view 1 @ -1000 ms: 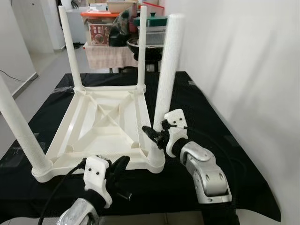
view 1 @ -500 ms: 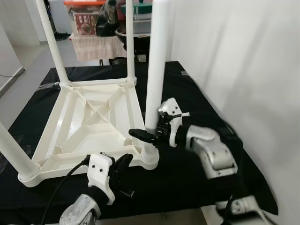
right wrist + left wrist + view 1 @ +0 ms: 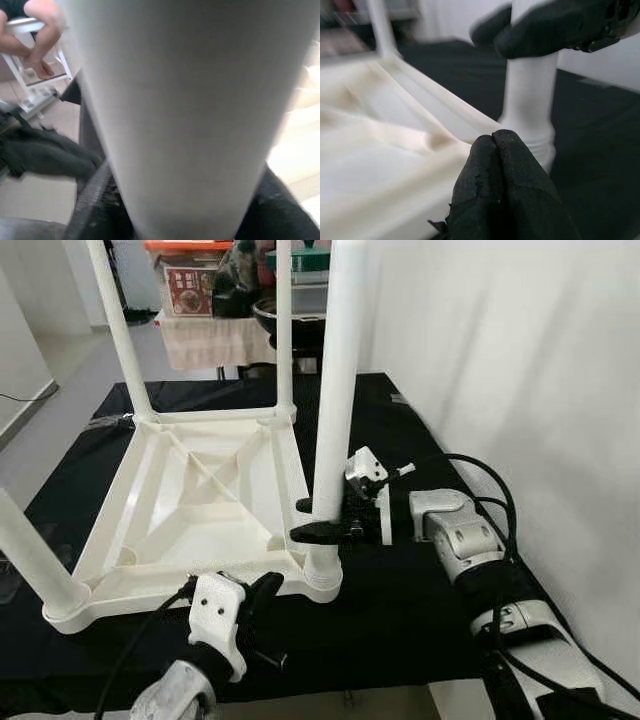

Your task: Building children table

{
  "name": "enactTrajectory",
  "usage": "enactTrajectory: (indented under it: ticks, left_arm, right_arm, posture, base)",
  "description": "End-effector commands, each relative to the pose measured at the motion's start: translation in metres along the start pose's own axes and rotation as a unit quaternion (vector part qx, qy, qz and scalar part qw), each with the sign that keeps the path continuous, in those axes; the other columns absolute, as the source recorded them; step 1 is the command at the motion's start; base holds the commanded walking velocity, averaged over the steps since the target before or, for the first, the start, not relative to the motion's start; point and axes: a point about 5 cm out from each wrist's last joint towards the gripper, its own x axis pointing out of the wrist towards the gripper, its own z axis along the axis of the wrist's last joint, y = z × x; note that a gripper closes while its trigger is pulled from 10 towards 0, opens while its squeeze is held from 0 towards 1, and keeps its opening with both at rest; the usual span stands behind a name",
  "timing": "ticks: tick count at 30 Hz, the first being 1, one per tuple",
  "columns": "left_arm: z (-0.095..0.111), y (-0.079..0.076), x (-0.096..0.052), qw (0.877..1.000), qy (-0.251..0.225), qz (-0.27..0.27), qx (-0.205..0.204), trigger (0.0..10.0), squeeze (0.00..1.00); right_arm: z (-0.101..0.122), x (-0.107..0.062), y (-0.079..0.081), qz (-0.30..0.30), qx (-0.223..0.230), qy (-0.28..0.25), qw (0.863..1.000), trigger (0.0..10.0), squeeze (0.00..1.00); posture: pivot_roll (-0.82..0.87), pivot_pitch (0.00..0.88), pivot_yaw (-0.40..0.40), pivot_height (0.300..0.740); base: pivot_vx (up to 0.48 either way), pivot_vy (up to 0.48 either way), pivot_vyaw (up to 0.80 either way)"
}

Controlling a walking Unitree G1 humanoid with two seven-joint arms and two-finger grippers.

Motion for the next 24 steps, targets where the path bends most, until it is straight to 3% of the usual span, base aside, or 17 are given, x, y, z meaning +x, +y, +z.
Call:
enactTrajectory:
  ticks: [1,4,5,6,8,9,10,14,15,16,17,18,19,20,24]
  left_arm:
    - [0.012,0.000,-0.006,0.999,-0.039,0.018,0.026,10.0,0.00]
    - [0.014,-0.004,-0.010,0.999,-0.041,0.015,0.009,10.0,0.00]
    - [0.014,-0.005,-0.012,0.999,-0.044,0.020,0.006,10.0,0.00]
    - [0.013,-0.006,-0.014,0.999,-0.045,0.024,0.013,10.0,0.00]
    - [0.012,-0.006,-0.015,0.998,-0.045,0.027,0.016,10.0,0.00]
    - [0.009,-0.007,-0.020,0.999,-0.037,0.032,0.004,10.0,0.00]
    - [0.006,-0.010,-0.025,0.999,-0.028,0.031,-0.008,10.0,0.00]
    - [0.004,-0.014,-0.032,0.999,-0.021,0.032,-0.019,10.0,0.00]
    - [0.005,-0.014,-0.032,0.999,-0.025,0.032,-0.020,10.0,0.00]
    - [0.005,-0.014,-0.032,0.999,-0.025,0.032,-0.020,10.0,0.00]
    - [0.005,-0.013,-0.032,0.999,-0.028,0.032,-0.021,10.0,0.00]
    - [0.005,-0.013,-0.032,0.999,-0.028,0.032,-0.021,10.0,0.00]
    - [0.005,-0.013,-0.030,0.999,-0.031,0.026,-0.026,10.0,0.00]
    - [0.005,-0.014,-0.028,0.999,-0.033,0.018,-0.033,10.0,0.00]
    - [0.004,-0.014,-0.025,0.998,-0.034,0.002,-0.047,10.0,0.00]
  right_arm:
    - [-0.010,-0.008,-0.001,-0.001,0.010,0.009,1.000,0.0,0.00]
    - [-0.017,-0.017,0.000,-0.009,0.012,0.009,1.000,0.0,0.00]
    - [-0.023,-0.025,0.000,-0.033,0.014,0.016,0.999,0.0,0.00]
    - [-0.027,-0.033,-0.001,-0.058,0.015,0.022,0.998,0.7,0.00]
    - [-0.030,-0.037,-0.003,-0.075,0.015,0.026,0.997,0.7,0.00]
    - [-0.038,-0.046,-0.002,-0.107,0.024,0.037,0.993,0.0,0.00]
    - [-0.049,-0.055,0.002,-0.146,0.042,0.053,0.987,0.0,0.00]
    - [-0.062,-0.065,0.009,-0.192,0.063,0.076,0.976,0.0,0.00]
    - [-0.069,-0.051,0.023,-0.265,0.092,0.073,0.957,0.0,0.00]
    - [-0.069,-0.051,0.023,-0.265,0.092,0.073,0.957,0.0,0.00]
    - [-0.073,-0.047,0.035,-0.328,0.118,0.072,0.935,0.0,0.00]
    - [-0.073,-0.047,0.035,-0.328,0.118,0.072,0.935,0.0,0.00]
    - [-0.069,-0.035,0.048,-0.396,0.138,0.058,0.906,0.0,0.00]
    - [-0.063,-0.027,0.055,-0.435,0.150,0.044,0.887,0.0,0.00]
    - [-0.054,-0.008,0.056,-0.435,0.143,0.033,0.888,0.0,0.00]
  posture:
    - [0.03,0.000,-0.053,0.740]
    - [0.02,0.000,-0.053,0.740]
    - [0.02,0.000,-0.052,0.740]
    - [0.01,0.000,-0.053,0.740]
    - [0.01,0.000,-0.053,0.740]
    - [0.00,0.000,-0.052,0.740]
    - [-0.01,0.000,-0.055,0.740]
    - [-0.01,0.002,-0.056,0.740]
    - [-0.01,0.019,-0.062,0.740]
    - [-0.01,0.019,-0.062,0.740]
    - [-0.01,0.019,-0.062,0.740]
    - [-0.01,0.019,-0.062,0.740]
    - [-0.02,0.021,-0.055,0.740]
    - [-0.02,0.020,-0.049,0.740]
    - [-0.01,0.011,-0.052,0.740]
  base:
    - [0.000,0.000,0.00]
    - [0.000,0.000,0.00]
    - [0.000,0.000,0.00]
    - [0.000,0.000,0.00]
    - [0.000,0.000,0.00]
    - [0.000,0.000,0.00]
    - [0.000,0.000,0.00]
    - [0.000,0.000,0.00]
    - [0.000,0.000,0.00]
    - [0.000,0.000,0.00]
    - [0.000,0.000,0.00]
    - [0.000,0.000,0.00]
    - [0.000,0.000,0.00]
    - [0.000,0.000,0.00]
    - [0.000,0.000,0.00]
